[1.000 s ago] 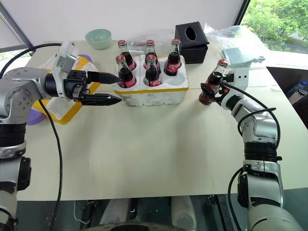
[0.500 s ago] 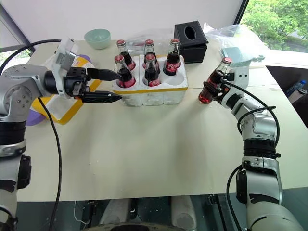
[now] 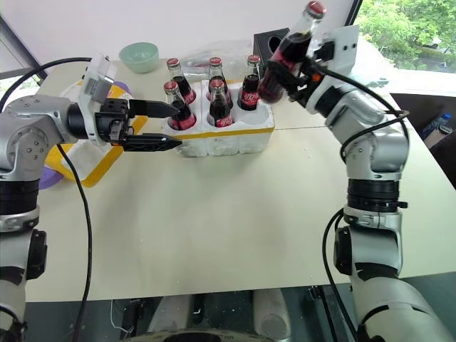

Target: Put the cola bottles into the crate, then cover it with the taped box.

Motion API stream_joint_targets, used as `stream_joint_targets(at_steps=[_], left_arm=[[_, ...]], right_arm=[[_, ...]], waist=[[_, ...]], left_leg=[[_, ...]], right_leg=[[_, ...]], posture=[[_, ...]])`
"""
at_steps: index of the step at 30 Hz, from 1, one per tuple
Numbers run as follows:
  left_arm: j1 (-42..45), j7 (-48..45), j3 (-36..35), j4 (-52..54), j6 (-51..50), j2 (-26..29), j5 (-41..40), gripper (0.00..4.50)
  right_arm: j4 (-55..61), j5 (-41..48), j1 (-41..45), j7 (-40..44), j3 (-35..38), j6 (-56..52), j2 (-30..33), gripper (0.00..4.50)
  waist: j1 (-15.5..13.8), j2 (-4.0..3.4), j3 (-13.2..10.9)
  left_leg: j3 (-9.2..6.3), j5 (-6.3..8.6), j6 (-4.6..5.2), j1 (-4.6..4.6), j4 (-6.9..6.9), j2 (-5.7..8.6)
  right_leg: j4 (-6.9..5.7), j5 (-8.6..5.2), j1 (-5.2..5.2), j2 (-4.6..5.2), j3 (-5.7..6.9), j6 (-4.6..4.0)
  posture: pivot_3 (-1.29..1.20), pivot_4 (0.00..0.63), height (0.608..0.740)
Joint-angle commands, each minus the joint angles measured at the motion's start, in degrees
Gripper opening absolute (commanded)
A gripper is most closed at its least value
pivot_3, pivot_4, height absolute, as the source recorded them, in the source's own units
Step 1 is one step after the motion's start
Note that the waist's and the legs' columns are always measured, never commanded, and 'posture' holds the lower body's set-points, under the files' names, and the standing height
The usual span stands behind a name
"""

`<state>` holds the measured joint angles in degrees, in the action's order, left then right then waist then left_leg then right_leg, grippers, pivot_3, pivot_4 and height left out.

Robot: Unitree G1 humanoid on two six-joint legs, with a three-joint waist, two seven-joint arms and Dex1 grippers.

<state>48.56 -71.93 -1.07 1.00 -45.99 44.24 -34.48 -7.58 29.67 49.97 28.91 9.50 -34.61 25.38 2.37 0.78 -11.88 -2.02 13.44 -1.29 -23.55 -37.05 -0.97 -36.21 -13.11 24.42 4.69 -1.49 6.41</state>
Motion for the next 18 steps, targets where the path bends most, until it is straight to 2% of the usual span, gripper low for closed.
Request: stream_joint_targets(at_steps=[1, 18], left_arm=[[-0.18, 0.68, -1.72, 1.69, 0.66, 0.64, -0.97, 4.5], [-1.36, 2.4, -2.42, 2.27, 1.45, 1.57, -1.71, 4.5]], right_arm=[[-0.66, -1.02, 2.87, 0.89, -0.22, 2.77, -0.8, 2.77], [-16.87, -10.66, 4.7, 7.58, -8.7, 6.0, -3.57, 2.77]], waist=[[-0.01, 0.0, 0.0], [0.15, 0.0, -0.01]], left_leg=[[0.0, 0.0, 0.0, -0.01, 0.0, 0.0], [0.0, 0.0, 0.0, -0.04, 0.01, 0.0]], right_leg=[[0.0, 0.0, 0.0, 0.0, 0.0, 0.0], [0.01, 0.0, 0.04, 0.0, 0.0, 0.0]], posture=[[0.0, 0.15, 0.739], [0.0, 0.15, 0.739]])
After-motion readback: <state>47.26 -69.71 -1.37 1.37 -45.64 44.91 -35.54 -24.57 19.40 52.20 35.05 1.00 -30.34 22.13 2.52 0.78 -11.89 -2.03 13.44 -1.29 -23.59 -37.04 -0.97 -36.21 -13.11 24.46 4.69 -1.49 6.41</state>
